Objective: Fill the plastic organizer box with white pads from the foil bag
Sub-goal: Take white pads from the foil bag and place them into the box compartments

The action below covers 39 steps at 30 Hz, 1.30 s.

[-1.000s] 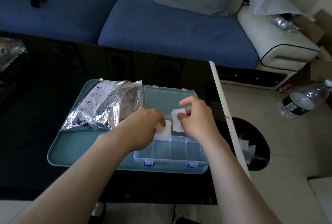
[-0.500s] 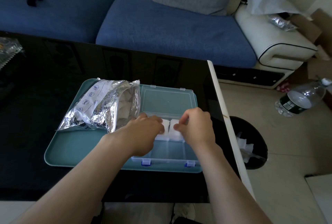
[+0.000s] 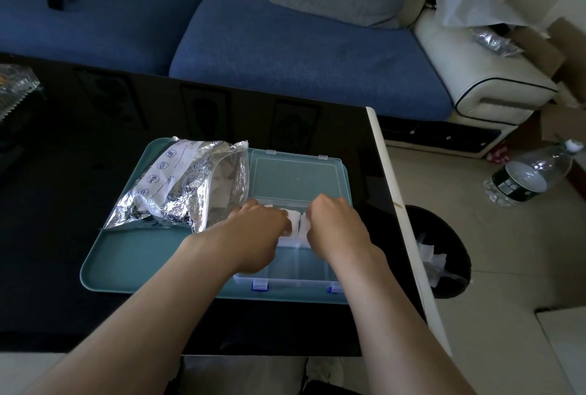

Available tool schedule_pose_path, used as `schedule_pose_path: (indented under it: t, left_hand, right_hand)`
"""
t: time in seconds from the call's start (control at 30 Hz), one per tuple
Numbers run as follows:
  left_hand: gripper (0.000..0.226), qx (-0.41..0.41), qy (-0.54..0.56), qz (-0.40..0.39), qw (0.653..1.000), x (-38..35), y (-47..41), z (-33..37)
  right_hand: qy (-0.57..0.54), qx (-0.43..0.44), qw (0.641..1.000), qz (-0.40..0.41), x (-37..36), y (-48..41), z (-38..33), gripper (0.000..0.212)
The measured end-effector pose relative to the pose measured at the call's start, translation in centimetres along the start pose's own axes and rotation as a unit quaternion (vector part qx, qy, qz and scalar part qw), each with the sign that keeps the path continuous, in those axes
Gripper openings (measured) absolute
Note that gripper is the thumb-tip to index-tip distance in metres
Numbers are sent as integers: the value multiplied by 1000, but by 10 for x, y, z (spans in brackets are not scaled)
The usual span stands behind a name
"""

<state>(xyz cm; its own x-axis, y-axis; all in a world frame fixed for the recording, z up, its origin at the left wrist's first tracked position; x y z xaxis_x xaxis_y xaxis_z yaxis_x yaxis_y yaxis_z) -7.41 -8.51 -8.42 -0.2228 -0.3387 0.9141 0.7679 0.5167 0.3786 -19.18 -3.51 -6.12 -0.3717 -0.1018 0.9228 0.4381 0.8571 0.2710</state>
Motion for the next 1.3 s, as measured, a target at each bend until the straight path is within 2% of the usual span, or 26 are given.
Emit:
schedule_pose_path:
  t: [0.07, 0.13, 0.17, 0.23, 0.37, 0.43, 0.5, 0.57, 0.63, 0.67, 0.73, 0.77, 0.9, 1.03, 1.3]
  left_hand:
    - [50, 2, 5, 8, 1000, -1, 0, -2]
    - [48, 9, -1, 39, 999, 6, 0, -2]
    - [46, 11, -7, 69, 998, 14, 1, -1]
    - [41, 9, -2, 157, 988, 35, 7, 1]
    - [40, 39, 38, 349, 936, 72, 28, -18]
    - [37, 112, 22, 423, 899, 81, 41, -36]
    - [33, 182, 20, 455, 872, 85, 53, -52]
    - [42, 224, 62, 432, 872, 78, 55, -70]
    - [51, 253, 100, 374, 887, 65, 51, -88]
    - [47, 255, 106, 357, 892, 61, 51, -94]
    - [21, 262, 111, 359, 889, 59, 54, -102]
    - [18, 271, 116, 356, 887, 57, 55, -104]
    - [31, 299, 153, 340, 878, 54, 61, -116]
    - [36, 359, 221, 275, 864, 43, 64, -134]
    - [37, 369, 264, 254, 854, 39, 69, -146]
  right_hand:
    - [-1, 3, 1000, -14, -3, 0, 1, 20]
    - [3, 3, 999, -36, -5, -1, 2, 16]
    - [2, -1, 999, -40, -6, -1, 3, 14]
    - [-17, -18, 999, -25, -1, -1, 3, 21]
    - [-76, -11, 992, 99, 24, 3, -11, 9]
    - [-105, 13, 984, 147, 33, 5, -24, 5]
    - [-160, 36, 975, 149, 32, 3, -36, 15]
    - [-222, 59, 965, 124, 27, 2, -49, 27]
    - [-246, 89, 959, 107, 22, 2, -62, 35]
    - [-251, 99, 958, 100, 19, 1, -68, 36]
    - [-263, 110, 954, 92, 13, 0, -76, 35]
    - [-268, 113, 952, 91, 10, -2, -79, 34]
    - [-284, 111, 949, 83, 1, -6, -92, 34]
    - [-274, 113, 953, 63, -5, -8, -104, 38]
    - [-348, 78, 934, 6, -31, -15, -126, 45]
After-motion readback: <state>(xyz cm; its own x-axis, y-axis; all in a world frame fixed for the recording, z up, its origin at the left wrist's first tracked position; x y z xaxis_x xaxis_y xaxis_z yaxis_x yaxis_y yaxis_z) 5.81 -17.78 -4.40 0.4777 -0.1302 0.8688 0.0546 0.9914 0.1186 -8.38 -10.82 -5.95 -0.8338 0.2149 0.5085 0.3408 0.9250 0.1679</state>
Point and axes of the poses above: each hand's wrist, its own y-axis away from the middle knuckle, its own x-axis out of the back of the hand, z = x × y, the point moved 7 cm from there along -y, towards the middle knuckle, and after that the axes turned 9 degrees about -y, right-handed, at the moved point
